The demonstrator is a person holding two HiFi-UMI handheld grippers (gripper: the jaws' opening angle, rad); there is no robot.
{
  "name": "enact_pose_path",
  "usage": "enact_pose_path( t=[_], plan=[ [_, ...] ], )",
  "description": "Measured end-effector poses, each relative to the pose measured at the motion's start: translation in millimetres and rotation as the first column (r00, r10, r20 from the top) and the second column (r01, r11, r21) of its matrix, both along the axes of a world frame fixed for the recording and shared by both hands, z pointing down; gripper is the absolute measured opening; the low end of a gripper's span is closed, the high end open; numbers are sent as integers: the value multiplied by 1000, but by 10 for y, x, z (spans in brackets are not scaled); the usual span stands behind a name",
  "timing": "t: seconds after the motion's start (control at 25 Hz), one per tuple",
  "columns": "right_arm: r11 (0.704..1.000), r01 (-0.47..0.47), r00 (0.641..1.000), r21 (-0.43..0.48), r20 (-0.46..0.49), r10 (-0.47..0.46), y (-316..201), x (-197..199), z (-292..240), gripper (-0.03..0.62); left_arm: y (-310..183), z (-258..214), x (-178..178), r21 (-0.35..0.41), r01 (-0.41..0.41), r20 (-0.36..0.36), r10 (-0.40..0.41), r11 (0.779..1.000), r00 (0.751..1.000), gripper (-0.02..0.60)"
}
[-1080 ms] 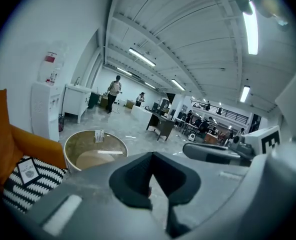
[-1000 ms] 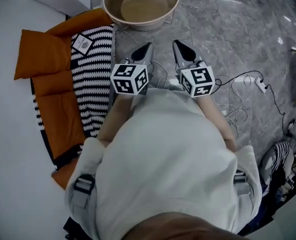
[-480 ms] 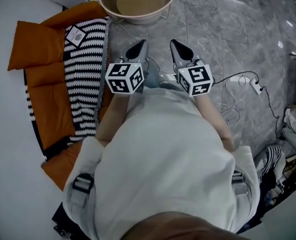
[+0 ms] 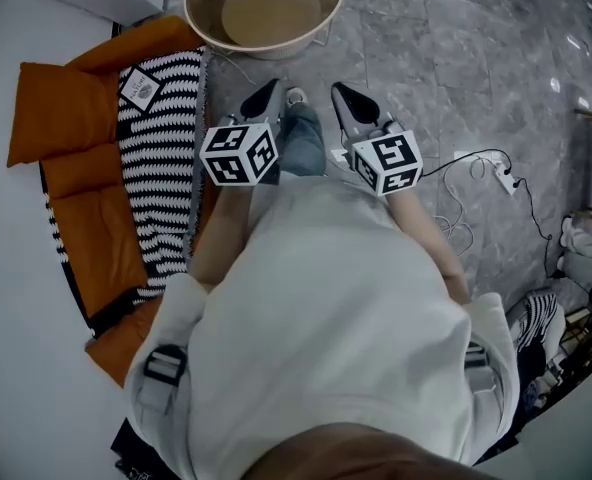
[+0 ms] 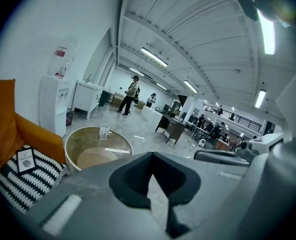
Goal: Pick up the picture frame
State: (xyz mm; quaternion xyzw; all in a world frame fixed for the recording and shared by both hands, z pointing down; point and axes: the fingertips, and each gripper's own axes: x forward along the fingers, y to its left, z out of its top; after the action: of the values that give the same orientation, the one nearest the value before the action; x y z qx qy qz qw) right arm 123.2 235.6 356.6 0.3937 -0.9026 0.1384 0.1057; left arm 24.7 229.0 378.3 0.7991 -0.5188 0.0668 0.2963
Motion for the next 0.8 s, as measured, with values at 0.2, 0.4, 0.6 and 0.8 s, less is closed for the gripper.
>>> enact_pose_path(
  t=[0.2,0.4,0.6,0.8],
  plan=[
    [1000,24,1000,-19,-12,-24,-559,-25,39,0,-576,6,-63,-7,48,2,-48,999,999,0],
    [998,59,998,-28,-14,-59,-1207,-171,-12,0,-1177,-15,-218,-13,78,-4,-78,997,997,0],
    [998,69,997,-7,-17,-69,-1889,-353,-150,0,-1778,-40,-445,-17,99,-7,-99,995,995,0],
    [997,80,996,-1,-23,-80,-2465,-538,-167,0,-2250,-15,-619,-31,110,-19,-110,993,994,0]
  ],
)
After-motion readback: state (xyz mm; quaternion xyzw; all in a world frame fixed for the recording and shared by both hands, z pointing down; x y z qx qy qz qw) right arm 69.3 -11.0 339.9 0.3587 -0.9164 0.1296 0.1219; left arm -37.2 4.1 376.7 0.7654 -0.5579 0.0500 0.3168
